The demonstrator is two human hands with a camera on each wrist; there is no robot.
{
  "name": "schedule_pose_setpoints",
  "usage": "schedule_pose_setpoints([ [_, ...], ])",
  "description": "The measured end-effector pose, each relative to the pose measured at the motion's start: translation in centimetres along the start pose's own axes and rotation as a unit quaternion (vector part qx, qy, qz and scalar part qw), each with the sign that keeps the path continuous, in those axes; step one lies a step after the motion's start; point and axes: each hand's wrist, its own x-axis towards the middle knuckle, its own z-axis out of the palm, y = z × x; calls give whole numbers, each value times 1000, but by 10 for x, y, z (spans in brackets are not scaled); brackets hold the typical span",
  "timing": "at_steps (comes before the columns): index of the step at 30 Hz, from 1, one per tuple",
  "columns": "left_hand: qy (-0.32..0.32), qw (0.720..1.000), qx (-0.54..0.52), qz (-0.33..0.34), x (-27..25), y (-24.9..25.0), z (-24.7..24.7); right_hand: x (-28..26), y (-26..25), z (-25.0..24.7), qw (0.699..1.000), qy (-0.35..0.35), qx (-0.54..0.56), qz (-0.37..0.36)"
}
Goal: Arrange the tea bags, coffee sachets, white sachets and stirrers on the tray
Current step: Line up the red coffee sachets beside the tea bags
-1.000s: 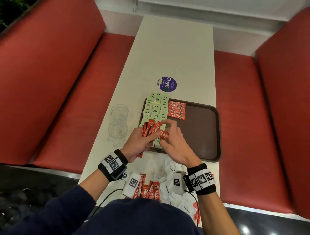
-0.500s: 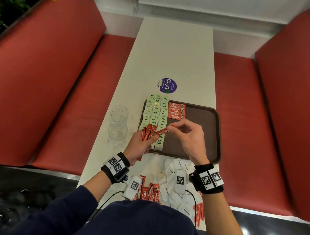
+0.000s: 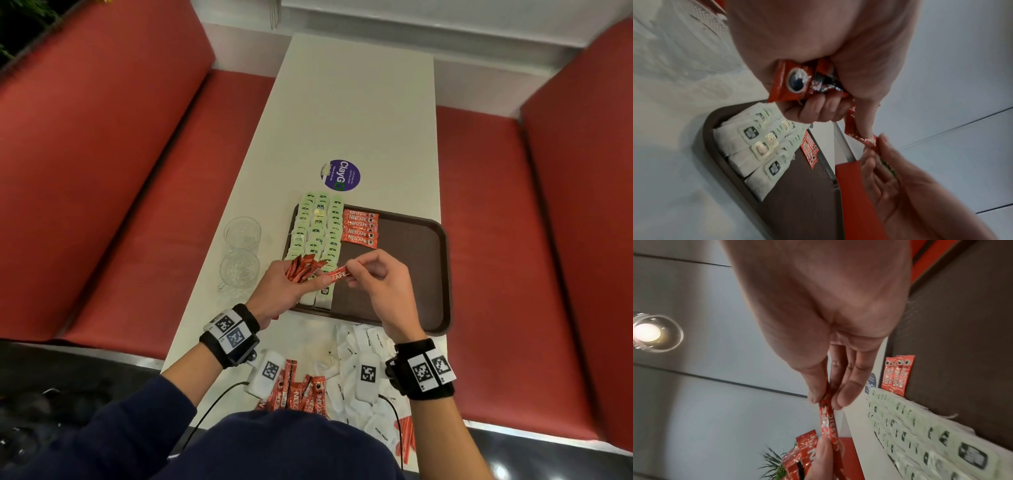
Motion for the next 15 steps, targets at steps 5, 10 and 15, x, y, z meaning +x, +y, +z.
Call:
schedule_pose_setpoints([
  [5, -3, 1000, 15, -1, 5, 1, -6, -8, 8, 3, 998, -27, 34, 40],
  [10, -29, 999, 39, -9, 10, 1, -5, -9, 7, 2, 999, -13, 13, 45],
  [15, -15, 997, 69, -11, 16, -3, -8, -4, 13, -8, 998, -19, 6, 63],
])
